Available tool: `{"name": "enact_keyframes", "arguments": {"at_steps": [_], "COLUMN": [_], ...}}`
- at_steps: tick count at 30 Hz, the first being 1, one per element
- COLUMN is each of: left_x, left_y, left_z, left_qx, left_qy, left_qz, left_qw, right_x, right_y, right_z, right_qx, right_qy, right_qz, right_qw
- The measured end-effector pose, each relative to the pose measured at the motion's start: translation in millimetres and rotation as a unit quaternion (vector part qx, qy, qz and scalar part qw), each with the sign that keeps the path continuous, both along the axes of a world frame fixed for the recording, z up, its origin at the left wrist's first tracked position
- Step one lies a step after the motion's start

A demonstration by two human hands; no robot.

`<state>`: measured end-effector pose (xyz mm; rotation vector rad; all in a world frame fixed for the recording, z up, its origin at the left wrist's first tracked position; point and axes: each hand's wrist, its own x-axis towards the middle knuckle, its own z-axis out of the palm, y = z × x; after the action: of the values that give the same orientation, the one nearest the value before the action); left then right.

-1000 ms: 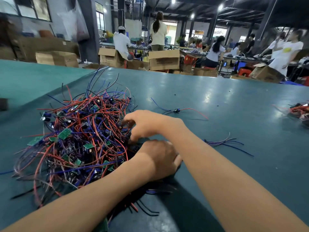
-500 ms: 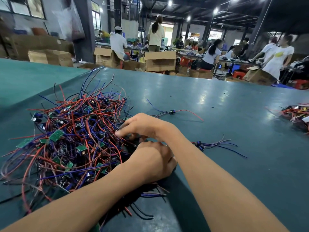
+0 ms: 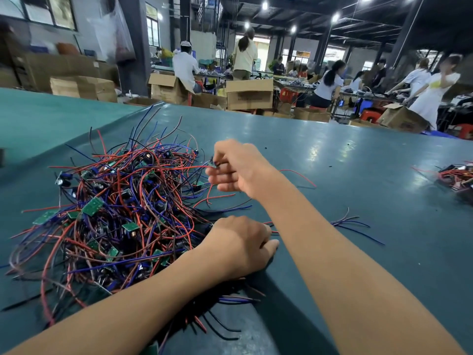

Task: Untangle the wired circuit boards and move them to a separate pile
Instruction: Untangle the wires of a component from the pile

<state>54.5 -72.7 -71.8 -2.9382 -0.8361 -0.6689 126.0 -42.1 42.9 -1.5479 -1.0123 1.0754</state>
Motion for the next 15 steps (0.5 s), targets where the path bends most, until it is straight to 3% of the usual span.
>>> {"name": "enact_keyframes", "arguments": {"at_steps": [7, 15], "left_x": [-3.5, -2.8], "left_y": [-6.1, -5.0], "left_z": [8.6, 10.8], "left_qx": [-0.048, -0.107], "left_qy": [-0.001, -0.026], "left_qz": [-0.001, 0.013], "left_qw": [0.999, 0.994], "right_x": [31.1, 45.6], "right_y": [-10.7, -40.7], "right_z": [27.9, 18.6], "right_qx": [0.074, 0.173], "right_qy": [0.093, 0.275], "right_qz": [-0.086, 0.054], "right_qw": [0.989, 0.944]}}
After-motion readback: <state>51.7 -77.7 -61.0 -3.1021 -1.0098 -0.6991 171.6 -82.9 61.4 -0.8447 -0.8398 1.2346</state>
